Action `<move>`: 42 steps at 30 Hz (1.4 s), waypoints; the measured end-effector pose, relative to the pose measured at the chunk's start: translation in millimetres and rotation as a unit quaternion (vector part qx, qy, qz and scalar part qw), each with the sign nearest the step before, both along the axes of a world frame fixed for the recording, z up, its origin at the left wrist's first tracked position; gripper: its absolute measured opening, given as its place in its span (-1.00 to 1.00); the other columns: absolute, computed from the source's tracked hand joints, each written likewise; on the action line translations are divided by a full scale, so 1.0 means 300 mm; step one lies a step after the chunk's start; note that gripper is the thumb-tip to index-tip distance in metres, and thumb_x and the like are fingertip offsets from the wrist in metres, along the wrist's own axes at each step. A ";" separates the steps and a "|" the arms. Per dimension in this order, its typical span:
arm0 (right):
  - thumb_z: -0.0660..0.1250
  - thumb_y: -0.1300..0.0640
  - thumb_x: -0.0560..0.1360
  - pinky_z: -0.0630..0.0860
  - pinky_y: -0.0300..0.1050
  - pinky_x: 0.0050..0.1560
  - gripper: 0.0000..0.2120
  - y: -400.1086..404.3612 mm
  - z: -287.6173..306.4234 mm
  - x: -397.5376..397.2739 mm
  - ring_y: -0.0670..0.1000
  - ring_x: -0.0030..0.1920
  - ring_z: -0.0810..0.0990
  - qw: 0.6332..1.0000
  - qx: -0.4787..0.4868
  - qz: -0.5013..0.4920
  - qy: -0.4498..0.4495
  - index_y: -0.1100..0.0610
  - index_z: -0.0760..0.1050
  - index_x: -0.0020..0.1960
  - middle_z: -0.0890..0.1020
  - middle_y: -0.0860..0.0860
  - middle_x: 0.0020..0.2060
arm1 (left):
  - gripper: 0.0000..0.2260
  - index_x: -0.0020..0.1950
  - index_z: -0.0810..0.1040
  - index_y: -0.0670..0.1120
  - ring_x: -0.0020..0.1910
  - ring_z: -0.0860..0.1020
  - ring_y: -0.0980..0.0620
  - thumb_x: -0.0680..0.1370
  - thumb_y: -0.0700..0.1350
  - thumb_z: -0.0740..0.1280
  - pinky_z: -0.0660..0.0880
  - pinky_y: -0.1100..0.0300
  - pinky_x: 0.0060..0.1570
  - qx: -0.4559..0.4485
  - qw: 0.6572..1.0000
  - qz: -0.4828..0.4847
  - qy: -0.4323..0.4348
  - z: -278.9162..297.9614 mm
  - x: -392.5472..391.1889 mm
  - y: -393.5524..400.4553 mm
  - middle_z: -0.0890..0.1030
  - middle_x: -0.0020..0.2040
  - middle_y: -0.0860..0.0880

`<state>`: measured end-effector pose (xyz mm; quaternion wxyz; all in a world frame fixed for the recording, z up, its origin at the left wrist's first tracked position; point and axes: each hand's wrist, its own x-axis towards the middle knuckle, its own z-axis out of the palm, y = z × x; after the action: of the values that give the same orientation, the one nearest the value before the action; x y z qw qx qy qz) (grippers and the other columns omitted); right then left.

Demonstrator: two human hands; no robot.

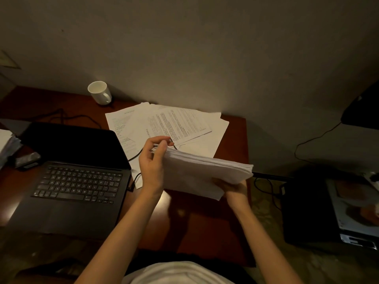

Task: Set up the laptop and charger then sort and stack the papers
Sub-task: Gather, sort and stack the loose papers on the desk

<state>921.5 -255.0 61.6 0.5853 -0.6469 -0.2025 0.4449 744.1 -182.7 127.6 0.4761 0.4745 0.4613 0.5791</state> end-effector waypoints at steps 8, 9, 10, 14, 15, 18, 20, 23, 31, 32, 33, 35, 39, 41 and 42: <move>0.33 0.57 0.37 0.58 -0.34 -0.21 -0.59 -0.017 -0.053 -0.015 -0.01 -0.13 0.59 1.000 -0.013 0.012 -0.020 0.40 0.47 0.19 0.58 0.16 -0.02 | -0.65 -0.17 0.56 -0.21 -0.22 0.50 0.30 0.37 0.10 0.35 0.39 0.33 -0.09 -0.068 0.998 -0.005 0.012 -0.020 -0.004 0.044 0.57 -0.29 0.11; 0.33 0.57 0.37 0.59 -0.32 -0.22 -0.62 -0.014 -0.052 -0.010 0.03 -0.13 0.60 0.999 -0.012 0.010 -0.031 0.41 0.49 0.17 0.59 0.15 -0.05 | -0.70 -0.20 0.55 -0.18 -0.22 0.50 0.31 0.42 0.07 0.35 0.39 0.32 -0.08 -0.067 0.998 -0.008 0.020 -0.016 0.002 0.047 0.56 -0.29 0.11; 0.33 0.56 0.37 0.60 -0.30 -0.22 -0.65 -0.013 -0.052 -0.004 0.07 -0.12 0.61 0.999 -0.010 0.005 -0.042 0.41 0.50 0.14 0.60 0.16 -0.07 | -0.75 -0.22 0.55 -0.15 -0.21 0.50 0.32 0.48 0.04 0.34 0.39 0.30 -0.06 -0.063 0.998 -0.012 0.026 -0.010 0.005 0.050 0.57 -0.29 0.12; 0.39 0.52 0.36 0.61 -0.26 -0.23 -0.69 -0.011 -0.054 0.005 0.00 -0.18 0.64 0.999 -0.004 -0.017 -0.037 0.35 0.55 0.08 0.64 0.14 -0.13 | -0.69 -0.22 0.51 -0.12 -0.20 0.50 0.29 0.40 0.14 0.30 0.41 0.40 -0.08 -0.024 0.999 -0.020 0.027 0.000 0.010 0.054 0.56 -0.31 0.15; 0.38 0.53 0.36 0.60 -0.27 -0.24 -0.69 -0.013 -0.063 0.000 -0.01 -0.19 0.64 0.999 -0.012 -0.015 -0.036 0.34 0.55 0.08 0.64 0.13 -0.13 | -0.67 -0.22 0.51 -0.11 -0.21 0.50 0.29 0.36 0.16 0.28 0.41 0.42 -0.11 -0.016 0.999 -0.021 0.031 -0.010 0.008 0.047 0.56 -0.29 0.14; 0.35 0.54 0.37 0.60 -0.22 -0.18 -0.70 -0.025 -0.102 -0.020 0.15 -0.10 0.61 0.998 -0.044 0.005 -0.041 0.40 0.54 0.08 0.63 0.16 -0.10 | -0.70 -0.16 0.50 -0.06 -0.19 0.51 0.29 0.32 0.14 0.31 0.43 0.39 -0.11 -0.018 0.999 -0.023 0.035 -0.060 -0.011 0.030 0.56 -0.21 0.11; 0.36 0.50 0.39 0.59 -0.05 -0.11 -0.76 -0.022 -0.108 -0.032 0.19 -0.06 0.61 0.996 -0.070 0.026 -0.043 0.39 0.56 0.05 0.64 0.20 -0.11 | -0.70 -0.08 0.50 -0.04 -0.13 0.54 0.29 0.31 0.11 0.38 0.45 0.35 -0.07 -0.013 0.998 -0.032 0.045 -0.088 -0.028 0.026 0.57 -0.13 0.07; 0.42 0.39 0.41 0.52 -0.07 -0.14 -0.86 -0.006 -0.094 -0.031 0.01 -0.21 0.58 0.994 -0.091 0.037 -0.043 0.32 0.58 -0.03 0.62 0.04 -0.23 | -0.65 -0.01 0.48 0.01 -0.11 0.57 0.32 0.31 -0.12 0.55 0.49 0.37 -0.11 -0.020 0.997 -0.043 0.065 -0.100 -0.059 0.023 0.57 -0.06 0.06; 0.48 0.30 0.38 0.58 -0.21 -0.23 -0.89 0.052 -0.045 -0.033 -0.04 -0.21 0.65 0.997 -0.071 0.023 0.036 0.17 0.57 -0.15 0.66 0.03 -0.18 | -0.51 -0.05 0.59 0.03 -0.19 0.66 0.08 0.11 0.22 0.50 0.54 0.29 -0.30 -0.199 0.949 -0.180 0.167 -0.171 -0.194 -0.014 0.68 -0.17 0.06; 0.47 0.29 0.39 0.58 -0.19 -0.23 -0.89 0.064 -0.040 -0.034 -0.02 -0.20 0.65 0.996 -0.076 0.033 0.041 0.16 0.57 -0.15 0.66 0.06 -0.16 | -0.50 -0.04 0.59 0.01 -0.16 0.66 0.05 0.12 0.21 0.51 0.54 0.30 -0.29 -0.230 0.941 -0.190 0.161 -0.189 -0.204 -0.024 0.68 -0.15 0.03; 0.47 0.29 0.40 0.58 -0.21 -0.25 -0.89 0.073 -0.040 -0.035 -0.03 -0.20 0.65 0.995 -0.085 0.047 0.037 0.16 0.57 -0.14 0.66 0.06 -0.16 | -0.55 -0.02 0.58 0.00 -0.13 0.65 0.05 0.18 0.14 0.55 0.54 0.32 -0.26 -0.250 0.934 -0.203 0.153 -0.209 -0.212 -0.034 0.68 -0.11 0.02; 0.44 0.30 0.42 0.56 -0.25 -0.31 -0.90 0.084 -0.048 -0.047 -0.04 -0.22 0.63 0.991 -0.105 0.075 0.030 0.19 0.57 -0.10 0.65 0.05 -0.17 | -0.72 0.03 0.57 -0.01 -0.08 0.63 0.13 0.38 -0.07 0.54 0.54 0.37 -0.19 -0.270 0.924 -0.220 0.156 -0.252 -0.230 -0.055 0.66 -0.06 0.05; 0.42 0.32 0.44 0.54 -0.15 -0.20 -0.73 0.103 -0.081 -0.084 0.06 -0.14 0.62 0.981 -0.157 0.114 0.021 0.30 0.54 0.13 0.62 0.08 -0.10 | -0.69 0.22 0.54 -0.15 0.05 0.61 0.05 0.49 -0.17 0.42 0.54 0.28 -0.03 -0.301 0.917 -0.198 0.173 -0.342 -0.267 -0.088 0.64 0.05 0.00; 0.40 0.33 0.46 0.51 -0.09 -0.08 -0.68 0.119 -0.107 -0.102 0.10 -0.02 0.59 0.973 -0.180 0.143 0.017 0.30 0.50 0.21 0.60 0.13 0.01 | -0.70 0.22 0.51 -0.15 0.04 0.60 0.03 0.50 -0.20 0.40 0.53 0.29 -0.06 -0.327 0.916 -0.165 0.163 -0.383 -0.283 -0.115 0.63 0.02 0.01; 0.38 0.34 0.47 0.50 -0.08 -0.04 -0.66 0.129 -0.121 -0.107 0.12 0.03 0.58 0.969 -0.188 0.161 0.018 0.29 0.49 0.24 0.59 0.15 0.06 | -0.72 0.20 0.52 -0.16 0.04 0.60 -0.01 0.50 -0.22 0.40 0.53 0.25 -0.06 -0.350 0.914 -0.142 0.148 -0.405 -0.287 -0.132 0.63 0.01 -0.01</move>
<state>889.5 -216.4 25.4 0.3771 -0.6963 -0.2061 0.5749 657.9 -222.2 6.2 0.6149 0.4185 0.6274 0.2304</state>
